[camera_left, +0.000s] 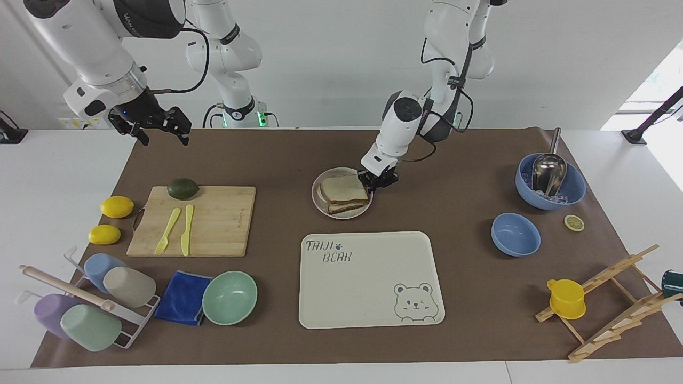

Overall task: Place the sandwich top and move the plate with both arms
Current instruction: 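Grasp the white plate rim nearest the left gripper, then lift the plate with the left gripper and carry it onto the bear tray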

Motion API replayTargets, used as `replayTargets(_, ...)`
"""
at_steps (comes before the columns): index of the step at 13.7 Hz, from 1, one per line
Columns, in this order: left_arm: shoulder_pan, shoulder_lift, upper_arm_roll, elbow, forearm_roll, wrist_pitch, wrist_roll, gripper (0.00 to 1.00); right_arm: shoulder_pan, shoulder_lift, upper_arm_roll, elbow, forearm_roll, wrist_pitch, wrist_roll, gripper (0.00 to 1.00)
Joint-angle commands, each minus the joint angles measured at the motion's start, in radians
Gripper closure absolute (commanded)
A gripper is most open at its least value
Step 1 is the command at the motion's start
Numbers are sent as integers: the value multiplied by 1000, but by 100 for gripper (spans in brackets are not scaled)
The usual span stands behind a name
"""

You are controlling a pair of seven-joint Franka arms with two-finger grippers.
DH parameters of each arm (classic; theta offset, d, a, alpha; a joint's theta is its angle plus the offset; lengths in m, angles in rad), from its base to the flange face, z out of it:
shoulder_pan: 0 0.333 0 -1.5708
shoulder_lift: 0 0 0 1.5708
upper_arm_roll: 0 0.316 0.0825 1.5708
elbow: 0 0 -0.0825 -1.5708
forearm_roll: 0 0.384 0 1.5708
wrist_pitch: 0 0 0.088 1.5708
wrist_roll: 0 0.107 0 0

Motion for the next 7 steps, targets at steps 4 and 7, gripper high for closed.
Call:
replayTargets(4,14,11,13,32,-53,2,28,100,-9,-23,4,-25,23,2,13,0)
replayTargets(7,54,10,13,105,-59,-87,30,100,-9,-25,4,-25,23,2,14,0)
